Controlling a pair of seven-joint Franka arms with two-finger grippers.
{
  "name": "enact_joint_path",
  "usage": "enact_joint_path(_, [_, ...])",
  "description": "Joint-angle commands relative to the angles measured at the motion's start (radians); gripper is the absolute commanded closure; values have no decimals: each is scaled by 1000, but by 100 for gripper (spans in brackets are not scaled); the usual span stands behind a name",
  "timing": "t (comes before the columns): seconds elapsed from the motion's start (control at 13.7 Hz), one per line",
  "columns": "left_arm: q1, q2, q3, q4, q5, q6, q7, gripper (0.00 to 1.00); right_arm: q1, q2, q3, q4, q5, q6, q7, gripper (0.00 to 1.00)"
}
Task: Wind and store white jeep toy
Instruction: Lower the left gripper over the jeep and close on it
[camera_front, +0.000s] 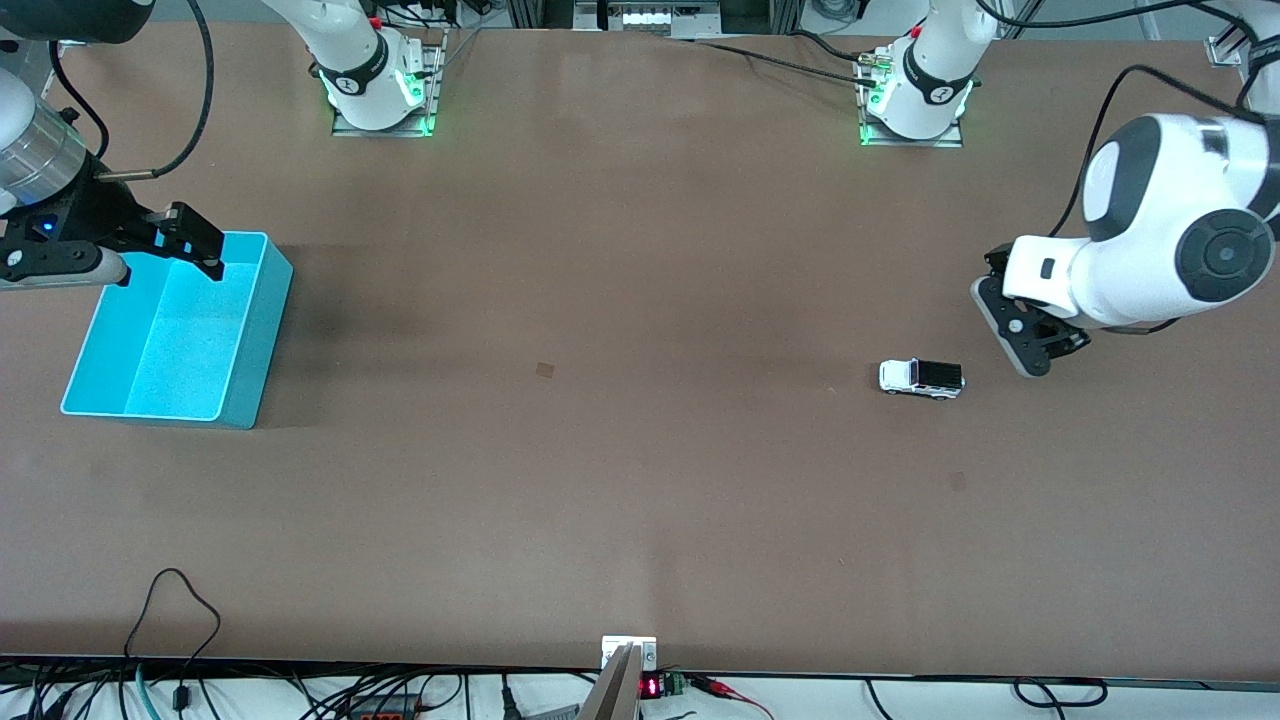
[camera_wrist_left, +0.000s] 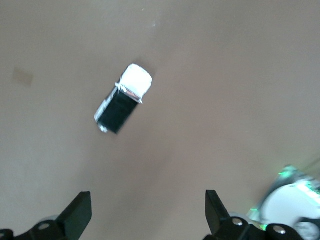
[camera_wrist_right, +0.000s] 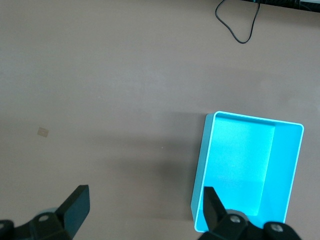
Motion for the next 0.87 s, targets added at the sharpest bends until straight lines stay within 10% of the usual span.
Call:
enact_joint_path(0.0, [7, -19, -3, -136, 45, 191, 176, 0, -1, 3, 1, 0, -18, -22, -13, 0])
enact_joint_path(0.29, [4, -6, -5, -311, 108, 534, 344, 0, 5, 2, 1, 0, -18, -46, 4, 0])
enact_joint_path(0.8, [8, 173, -8, -335, 132, 764, 336, 0, 13, 0, 1, -2, -19, -52, 4, 0])
